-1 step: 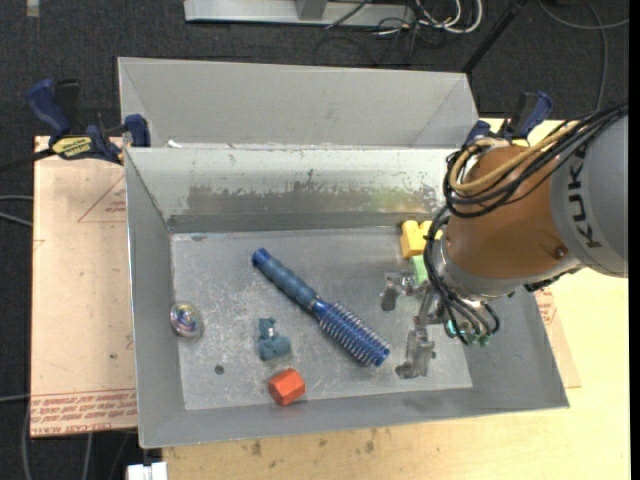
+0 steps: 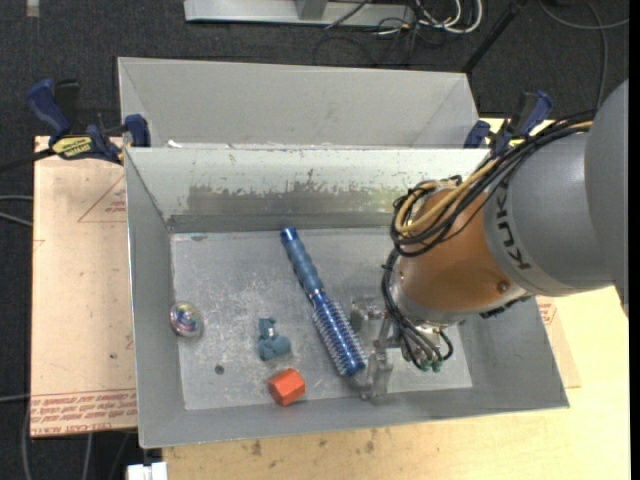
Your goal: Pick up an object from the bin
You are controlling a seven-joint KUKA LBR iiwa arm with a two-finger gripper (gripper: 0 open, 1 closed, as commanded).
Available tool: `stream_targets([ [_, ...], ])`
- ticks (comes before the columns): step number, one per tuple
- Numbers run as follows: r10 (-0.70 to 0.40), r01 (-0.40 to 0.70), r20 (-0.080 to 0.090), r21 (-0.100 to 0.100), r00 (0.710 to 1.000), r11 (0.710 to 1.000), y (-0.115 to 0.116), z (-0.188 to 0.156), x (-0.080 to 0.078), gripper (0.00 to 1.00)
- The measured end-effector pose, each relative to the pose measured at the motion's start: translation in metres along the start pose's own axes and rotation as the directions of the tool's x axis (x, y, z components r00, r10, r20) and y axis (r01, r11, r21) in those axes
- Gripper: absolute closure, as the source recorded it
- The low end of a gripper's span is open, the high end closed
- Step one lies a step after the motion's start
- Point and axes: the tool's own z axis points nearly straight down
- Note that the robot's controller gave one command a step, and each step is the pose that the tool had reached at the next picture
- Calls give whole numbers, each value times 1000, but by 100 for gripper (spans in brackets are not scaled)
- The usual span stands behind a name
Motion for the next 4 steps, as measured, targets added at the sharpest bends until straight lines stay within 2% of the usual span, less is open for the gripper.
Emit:
stream_targets([
  [1, -39, 39, 8, 0, 999, 999, 35, 9, 2, 0],
  [2, 249, -249, 13, -2, 968, 968, 17, -15, -71, 0],
  [3, 174, -174, 13, 4, 985, 985, -80, -4, -113, 0],
  [4, -41, 41, 13, -10, 999, 999, -128, -9, -121, 0],
])
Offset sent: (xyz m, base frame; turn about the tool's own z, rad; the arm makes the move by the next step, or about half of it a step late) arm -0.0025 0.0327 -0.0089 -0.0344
